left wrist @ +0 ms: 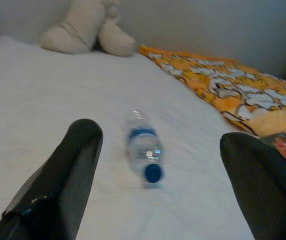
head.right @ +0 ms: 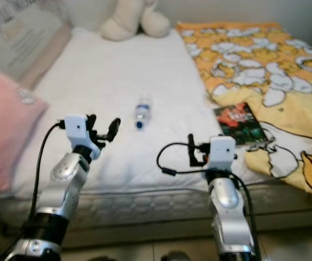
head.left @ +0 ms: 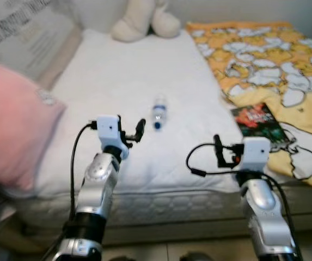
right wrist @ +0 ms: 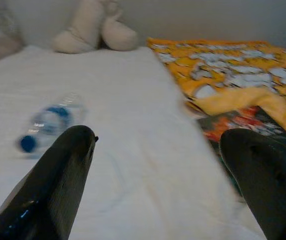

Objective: Clean up the room

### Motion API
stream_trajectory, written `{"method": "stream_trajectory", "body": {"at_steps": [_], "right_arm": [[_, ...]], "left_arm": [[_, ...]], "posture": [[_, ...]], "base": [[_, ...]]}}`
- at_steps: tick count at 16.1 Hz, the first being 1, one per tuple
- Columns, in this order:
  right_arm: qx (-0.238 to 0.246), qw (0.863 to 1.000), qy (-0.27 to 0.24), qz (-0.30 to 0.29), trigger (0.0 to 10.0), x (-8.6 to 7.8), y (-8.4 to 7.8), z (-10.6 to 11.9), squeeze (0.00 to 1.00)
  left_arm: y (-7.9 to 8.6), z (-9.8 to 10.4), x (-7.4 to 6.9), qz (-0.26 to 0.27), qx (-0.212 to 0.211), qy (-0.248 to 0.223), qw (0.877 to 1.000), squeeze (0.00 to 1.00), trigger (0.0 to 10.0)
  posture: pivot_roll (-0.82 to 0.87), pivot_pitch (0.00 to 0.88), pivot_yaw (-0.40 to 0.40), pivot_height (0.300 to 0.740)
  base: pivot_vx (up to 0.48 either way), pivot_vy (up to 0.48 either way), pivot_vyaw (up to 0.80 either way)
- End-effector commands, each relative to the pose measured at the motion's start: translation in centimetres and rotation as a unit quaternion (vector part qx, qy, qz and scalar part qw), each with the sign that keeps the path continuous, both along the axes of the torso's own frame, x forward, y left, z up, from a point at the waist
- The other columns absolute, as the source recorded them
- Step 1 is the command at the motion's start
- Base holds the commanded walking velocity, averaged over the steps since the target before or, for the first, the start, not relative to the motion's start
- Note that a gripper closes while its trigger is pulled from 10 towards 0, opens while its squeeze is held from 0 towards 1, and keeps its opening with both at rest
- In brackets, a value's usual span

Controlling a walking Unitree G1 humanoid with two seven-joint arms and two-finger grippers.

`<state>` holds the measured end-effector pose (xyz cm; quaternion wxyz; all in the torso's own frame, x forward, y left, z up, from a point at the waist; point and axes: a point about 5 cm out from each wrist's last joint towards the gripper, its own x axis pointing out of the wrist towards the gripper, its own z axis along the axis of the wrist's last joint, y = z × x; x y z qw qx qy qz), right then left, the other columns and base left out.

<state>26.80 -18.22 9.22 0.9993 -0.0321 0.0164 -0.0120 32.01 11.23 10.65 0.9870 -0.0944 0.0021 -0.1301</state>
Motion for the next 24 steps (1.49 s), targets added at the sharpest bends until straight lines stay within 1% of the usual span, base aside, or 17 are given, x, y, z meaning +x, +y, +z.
{"method": "stream_trajectory", "body": {"at_steps": [1, 4, 6, 7, 10, 11, 12, 13, 14, 16, 18, 19, 20, 21, 22, 23, 24], "right_arm": [[0.003, 1.000, -0.003, -0.003, 10.0, 0.1, 0.0, 0.2, 0.00], [0.003, 1.000, -0.001, -0.001, 10.0, 0.1, 0.1, 0.2, 0.00], [0.003, 1.000, 0.000, 0.002, 10.0, 0.1, 0.1, 0.1, 0.00], [0.004, 1.000, 0.001, 0.002, 10.0, 0.2, 0.1, 0.1, 0.00], [0.025, 1.000, 0.003, -0.015, 10.0, 1.4, -0.6, 0.4, 0.00], [0.034, 0.999, 0.009, -0.016, 10.0, 2.3, -0.7, 0.3, 0.00], [0.039, 0.999, 0.011, -0.017, 10.0, 2.7, -0.6, 0.2, 0.00], [0.045, 0.999, 0.014, -0.021, 10.0, 3.2, -0.6, 0.1, 0.00], [0.055, 0.998, 0.022, -0.028, 10.0, 4.3, -0.7, -0.1, 0.00], [0.068, 0.996, 0.036, -0.051, 10.0, 5.5, -1.2, -0.6, 0.00], [0.059, 0.993, 0.051, -0.088, 10.0, 7.1, -2.3, -0.6, 0.00], [0.056, 0.993, 0.050, -0.091, 10.0, 7.3, -2.4, -0.5, 0.00], [0.054, 0.993, 0.047, -0.098, 10.0, 8.1, -2.6, -0.1, 0.00], [0.055, 0.992, 0.047, -0.099, 10.0, 8.5, -2.5, 0.1, 0.00], [0.056, 0.993, 0.050, -0.095, 10.0, 8.7, -2.4, 0.2, 0.00], [0.056, 0.993, 0.058, -0.087, 10.0, 9.2, -2.0, 0.2, 0.00], [0.054, 0.993, 0.063, -0.084, 10.0, 9.3, -1.8, 0.2, 0.00]], "left_arm": [[-0.1, 0.5, 0.2, -0.005, 0.005, -0.008, 1.000, 0.00, 10.0], [-0.1, 0.4, 0.1, -0.005, 0.006, -0.006, 1.000, 0.00, 10.0], [-0.3, 0.2, 0.1, -0.008, 0.015, -0.001, 1.000, 0.00, 10.0], [-0.4, 0.1, 0.1, -0.002, 0.030, 0.006, 1.000, 0.00, 10.0], [-0.1, 0.9, 0.6, 0.004, 0.065, 0.004, 0.998, 0.00, 10.0], [-0.2, 1.6, 0.5, -0.005, 0.075, 0.004, 0.997, 0.00, 10.0], [-0.2, 1.8, 0.1, -0.012, 0.072, 0.005, 0.997, 0.00, 10.0], [-0.4, 2.1, -0.5, -0.026, 0.086, -0.003, 0.996, 0.00, 10.0], [-0.8, 2.4, -1.9, -0.068, 0.096, -0.008, 0.993, 0.00, 10.0], [-0.5, 2.6, -4.0, -0.099, 0.123, -0.007, 0.988, 0.00, 10.0], [0.1, 2.4, -6.3, -0.135, 0.147, 0.014, 0.980, 0.00, 10.0], [0.3, 2.5, -6.9, -0.140, 0.152, 0.017, 0.978, 0.00, 10.0], [1.3, 2.4, -8.7, -0.132, 0.155, 0.041, 0.978, 0.00, 10.0], [1.7, 2.4, -9.3, -0.125, 0.157, 0.049, 0.978, 0.00, 10.0], [1.9, 2.4, -9.6, -0.120, 0.159, 0.053, 0.979, 0.00, 10.0], [2.6, 2.7, -10.6, -0.099, 0.163, 0.061, 0.980, 0.00, 10.0], [2.8, 2.8, -11.0, -0.091, 0.164, 0.064, 0.980, 0.00, 10.0]], "posture": [[-0.12, 0.000, 0.021, 0.699], [-0.11, 0.000, 0.018, 0.699], [-0.11, 0.000, 0.014, 0.699], [-0.10, 0.000, 0.011, 0.699], [-0.05, 0.000, 0.001, 0.699], [-0.02, 0.000, -0.004, 0.699], [0.01, 0.000, -0.004, 0.699], [0.04, 0.000, -0.002, 0.699], [0.08, 0.003, 0.001, 0.699], [0.15, 0.051, 0.009, 0.699], [0.23, 0.100, 0.019, 0.699], [0.23, 0.105, 0.020, 0.699], [0.27, 0.138, 0.023, 0.699], [0.29, 0.156, 0.024, 0.699], [0.29, 0.163, 0.022, 0.699], [0.33, 0.203, 0.018, 0.699], [0.34, 0.209, 0.017, 0.699]], "base": [[0.446, 0.000, 0.00], [0.344, 0.335, 0.00], [0.339, 0.339, 0.00], [0.000, 0.000, 0.00], [0.000, 0.000, 0.00], [0.000, 0.000, 0.00], [0.000, 0.000, 0.00], [0.000, 0.000, 0.00], [0.000, 0.000, 0.00], [0.000, 0.000, 0.00], [0.000, 0.000, 0.00], [0.000, 0.000, 0.00], [0.000, 0.000, 0.00], [0.000, 0.000, 0.00], [0.000, 0.000, 0.00], [0.000, 0.000, 0.00], [0.000, 0.000, 0.00]]}}
